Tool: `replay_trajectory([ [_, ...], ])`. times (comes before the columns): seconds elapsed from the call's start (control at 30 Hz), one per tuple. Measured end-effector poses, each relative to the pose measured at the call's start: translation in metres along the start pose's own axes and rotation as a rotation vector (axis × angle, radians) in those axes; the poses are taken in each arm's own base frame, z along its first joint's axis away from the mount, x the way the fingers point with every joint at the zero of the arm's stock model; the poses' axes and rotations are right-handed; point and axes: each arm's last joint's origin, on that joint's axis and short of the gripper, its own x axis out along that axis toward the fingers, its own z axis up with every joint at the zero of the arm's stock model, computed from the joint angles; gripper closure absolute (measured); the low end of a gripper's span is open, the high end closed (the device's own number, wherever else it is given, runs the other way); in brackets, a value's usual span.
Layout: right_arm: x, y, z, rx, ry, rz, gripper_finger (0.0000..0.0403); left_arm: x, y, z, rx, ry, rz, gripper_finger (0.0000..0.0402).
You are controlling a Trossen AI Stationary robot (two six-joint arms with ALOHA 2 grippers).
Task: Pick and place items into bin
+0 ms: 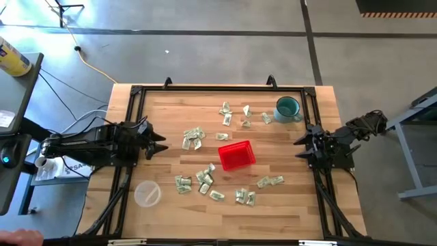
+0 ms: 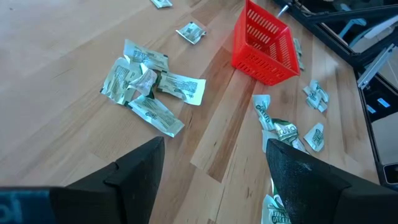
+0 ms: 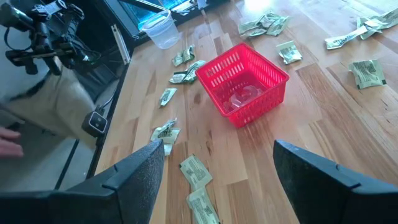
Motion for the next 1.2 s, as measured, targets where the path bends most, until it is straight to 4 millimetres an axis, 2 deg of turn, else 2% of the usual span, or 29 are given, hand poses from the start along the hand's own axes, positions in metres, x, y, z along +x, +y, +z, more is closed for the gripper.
replay_trajectory([
  [0.53,0.000,0.000,0.000,-0.030,0.000,-0.001,0.0111,0.000,0.000,0.000,0.000,0.000,0.000,0.0087],
  [0.57,0.000,0.000,0.000,-0.071,-0.004,-0.010,0.0111,0.000,0.000,0.000,0.000,0.000,0.000,0.0086],
  [0.87,0.000,-0.002,0.002,-0.030,-0.073,-0.091,0.0111,0.000,0.000,0.001,0.014,-0.018,0.017,0.0087],
  [0.97,0.000,-0.001,0.004,-0.034,-0.095,-0.086,0.0111,-0.001,-0.001,0.014,0.021,-0.218,0.118,0.0085],
  [1.07,-0.001,0.001,0.011,0.002,-0.199,-0.108,0.0111,-0.008,-0.007,0.033,-0.251,-0.518,0.129,0.0085],
  [1.2,-0.002,0.004,0.018,0.061,-0.283,-0.105,0.0111,-0.019,-0.013,0.050,-0.502,-0.779,0.040,0.0087],
])
